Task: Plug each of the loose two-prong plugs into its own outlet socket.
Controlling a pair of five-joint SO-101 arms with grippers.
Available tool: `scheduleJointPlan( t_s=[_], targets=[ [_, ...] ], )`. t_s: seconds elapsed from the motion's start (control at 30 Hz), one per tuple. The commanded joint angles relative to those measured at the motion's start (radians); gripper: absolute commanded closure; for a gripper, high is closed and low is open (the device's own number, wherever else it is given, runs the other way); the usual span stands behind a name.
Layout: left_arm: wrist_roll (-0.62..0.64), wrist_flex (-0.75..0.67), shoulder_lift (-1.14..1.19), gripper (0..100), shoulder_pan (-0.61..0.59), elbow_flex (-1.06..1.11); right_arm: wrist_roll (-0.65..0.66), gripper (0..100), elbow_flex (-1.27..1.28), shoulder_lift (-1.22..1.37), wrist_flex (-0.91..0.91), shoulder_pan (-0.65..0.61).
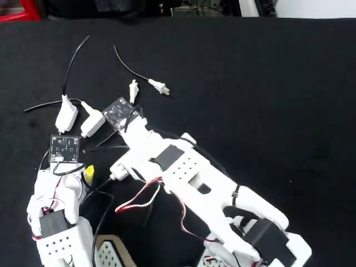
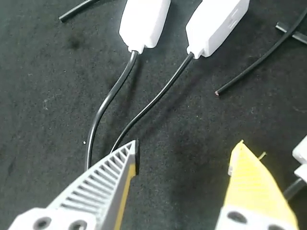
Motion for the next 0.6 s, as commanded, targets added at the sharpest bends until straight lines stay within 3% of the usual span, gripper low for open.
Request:
scheduleJointPlan(
  t_s=[0.0,0.17,0.57],
  targets=[
    [-0.006,0.008,-0.008,69,0.010,0.008,0.009,98.6,-0.091,0.028,-0.048,0.012],
    [-0.006,0.008,-0.008,69,0.010,0.008,0.008,98.6,-0.110,0.153,-0.109,0.011],
    [-0.008,0.002,-0.008,69,0.010,0.018,-0.006,98.6,-0.148,0.162,-0.021,0.011]
  ],
)
